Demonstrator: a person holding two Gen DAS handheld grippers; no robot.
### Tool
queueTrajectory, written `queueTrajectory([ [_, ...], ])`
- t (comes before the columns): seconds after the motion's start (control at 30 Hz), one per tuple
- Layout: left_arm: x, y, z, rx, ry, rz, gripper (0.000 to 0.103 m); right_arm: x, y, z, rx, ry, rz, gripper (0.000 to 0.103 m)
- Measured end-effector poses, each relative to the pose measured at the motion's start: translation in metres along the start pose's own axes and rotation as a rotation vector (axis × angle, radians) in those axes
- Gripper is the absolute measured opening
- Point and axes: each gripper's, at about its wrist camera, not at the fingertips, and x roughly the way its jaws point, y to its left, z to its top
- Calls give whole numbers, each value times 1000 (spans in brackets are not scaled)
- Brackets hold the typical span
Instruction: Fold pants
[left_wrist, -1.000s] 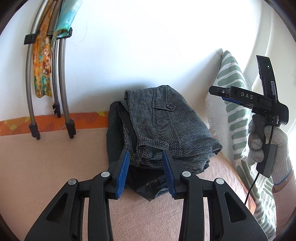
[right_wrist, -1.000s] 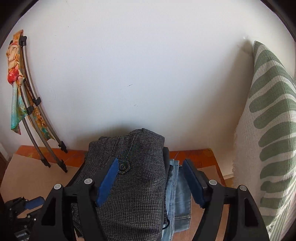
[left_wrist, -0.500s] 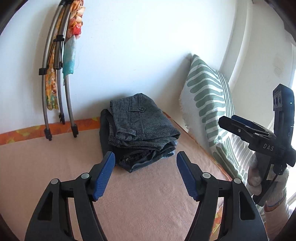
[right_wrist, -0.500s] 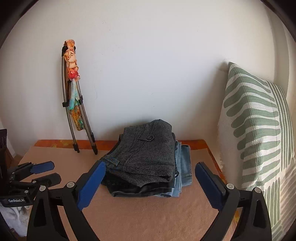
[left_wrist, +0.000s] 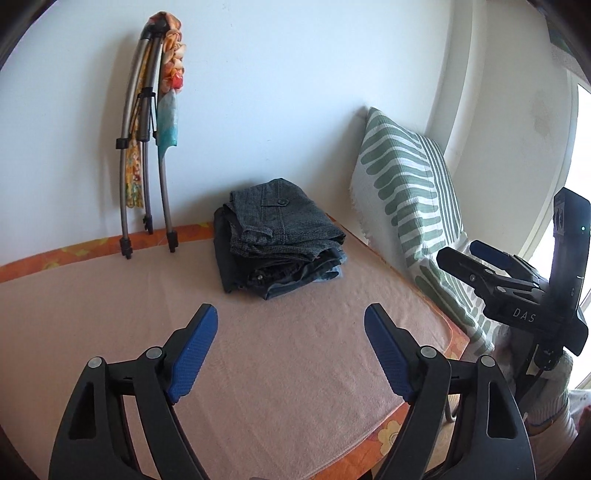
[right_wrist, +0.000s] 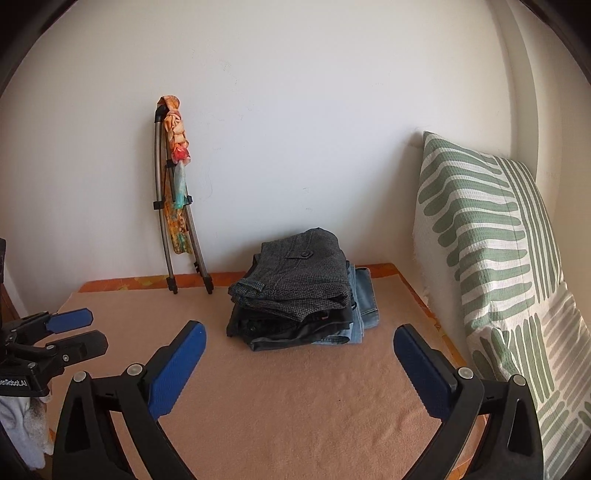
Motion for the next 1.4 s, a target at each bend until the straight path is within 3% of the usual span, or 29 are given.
queueTrajectory([
  [0.1,-5,3,-13,13,0,16,82,-6,9,-16,7,-18,-40,103],
  [0.4,-2,23,-38,-15,10,58,82,11,20,-47,60,10,-27,103],
  [0.77,0,43,-59,-45,30,121,82,11,21,-50,62,-17,-31,103],
  [1.4,-18,43,-66,-41,28,129,82,12,30,-56,50,0,-22,103],
])
